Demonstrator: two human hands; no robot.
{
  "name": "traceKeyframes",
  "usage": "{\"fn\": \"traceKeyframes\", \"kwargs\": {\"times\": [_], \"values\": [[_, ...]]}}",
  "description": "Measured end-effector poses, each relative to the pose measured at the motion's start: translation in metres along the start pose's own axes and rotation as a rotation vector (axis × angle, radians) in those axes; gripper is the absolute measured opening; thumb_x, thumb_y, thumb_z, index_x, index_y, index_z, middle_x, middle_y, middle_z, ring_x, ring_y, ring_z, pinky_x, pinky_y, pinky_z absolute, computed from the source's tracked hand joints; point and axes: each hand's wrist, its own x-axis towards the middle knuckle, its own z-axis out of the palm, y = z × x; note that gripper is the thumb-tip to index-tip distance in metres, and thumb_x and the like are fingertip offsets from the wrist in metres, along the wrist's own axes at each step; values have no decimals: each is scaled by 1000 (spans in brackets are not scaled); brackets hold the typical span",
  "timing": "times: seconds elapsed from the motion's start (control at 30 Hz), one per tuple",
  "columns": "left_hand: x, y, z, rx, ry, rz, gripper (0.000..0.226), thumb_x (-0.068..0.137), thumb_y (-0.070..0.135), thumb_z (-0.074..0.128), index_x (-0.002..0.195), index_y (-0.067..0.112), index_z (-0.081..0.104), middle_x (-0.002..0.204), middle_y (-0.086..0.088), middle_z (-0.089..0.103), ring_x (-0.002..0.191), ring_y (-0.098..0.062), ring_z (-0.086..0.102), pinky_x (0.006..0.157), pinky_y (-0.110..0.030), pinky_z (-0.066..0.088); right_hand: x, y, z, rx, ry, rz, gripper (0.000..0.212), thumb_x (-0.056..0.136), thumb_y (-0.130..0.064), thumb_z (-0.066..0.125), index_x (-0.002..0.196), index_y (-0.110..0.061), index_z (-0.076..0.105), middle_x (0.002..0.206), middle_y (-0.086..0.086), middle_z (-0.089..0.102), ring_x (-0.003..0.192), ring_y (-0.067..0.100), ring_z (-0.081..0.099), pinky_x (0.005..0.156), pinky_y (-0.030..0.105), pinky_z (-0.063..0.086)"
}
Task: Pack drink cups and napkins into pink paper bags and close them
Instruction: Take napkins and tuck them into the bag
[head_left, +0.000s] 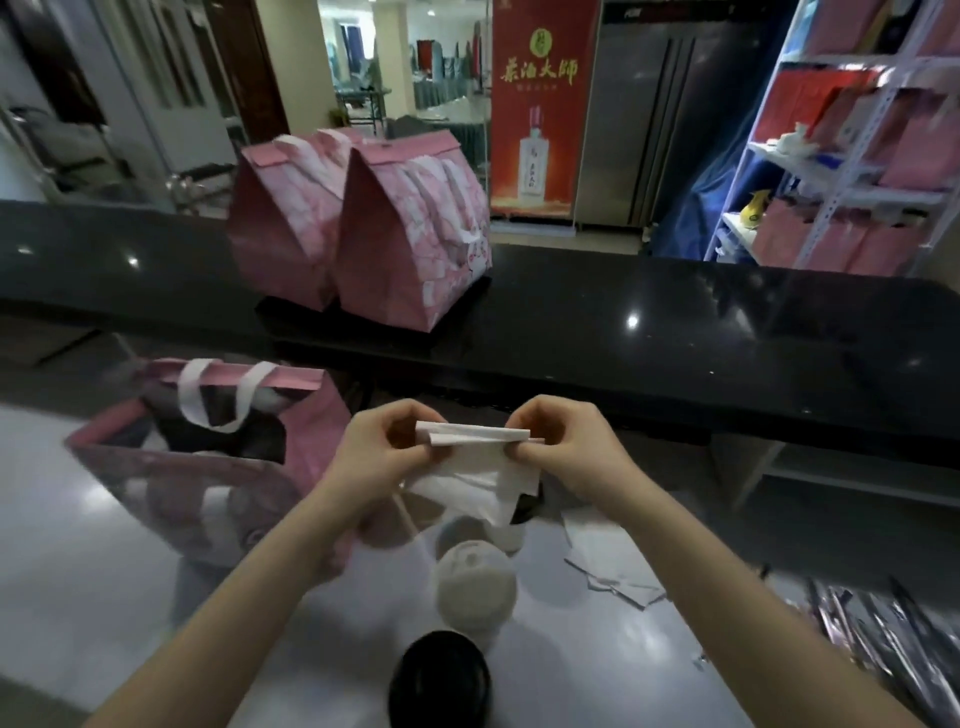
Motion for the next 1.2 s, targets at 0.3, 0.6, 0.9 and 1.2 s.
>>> {"fn": "traceKeyframes", "kwargs": {"times": [0.3, 0.6, 0.9, 1.2], "values": [[-2, -34, -221, 343, 269, 69, 17, 76, 12, 75, 83, 27, 71, 80, 13, 70, 76, 0, 65, 66, -18, 52, 89, -115, 188, -33, 4, -253, 23, 72, -1, 67, 83, -21, 69, 77, -6, 68, 72, 4, 60, 64, 14, 46], [20, -99, -290, 1039, 85, 21, 11, 73, 38, 72, 83, 33, 73, 84, 18, 61, 99, -11, 42, 84, -28, 32, 133, -114, 280, -394, -240, -86, 26, 75, 0, 67, 95, -18, 70, 80, -10, 60, 75, 6, 57, 54, 5, 40], [34, -100, -276, 1116, -65, 36, 54, 72, 47, 71, 123, 40, 55, 124, 11, 55, 121, -20, 39, 103, -38, 30, 134, -97, 280, -630, -292, -85, 56, 79, -16, 72, 131, -21, 52, 125, 1, 52, 115, 21, 52, 99, 34, 44], [37, -42, -196, 818, 157, 262, 11, 84, 28, 70, 92, 21, 70, 88, 6, 67, 88, -17, 59, 76, -36, 48, 79, -84, 181, -606, -25, -402, 20, 90, -24, 60, 108, -18, 66, 106, -3, 62, 98, 14, 56, 83, 29, 47]]}}
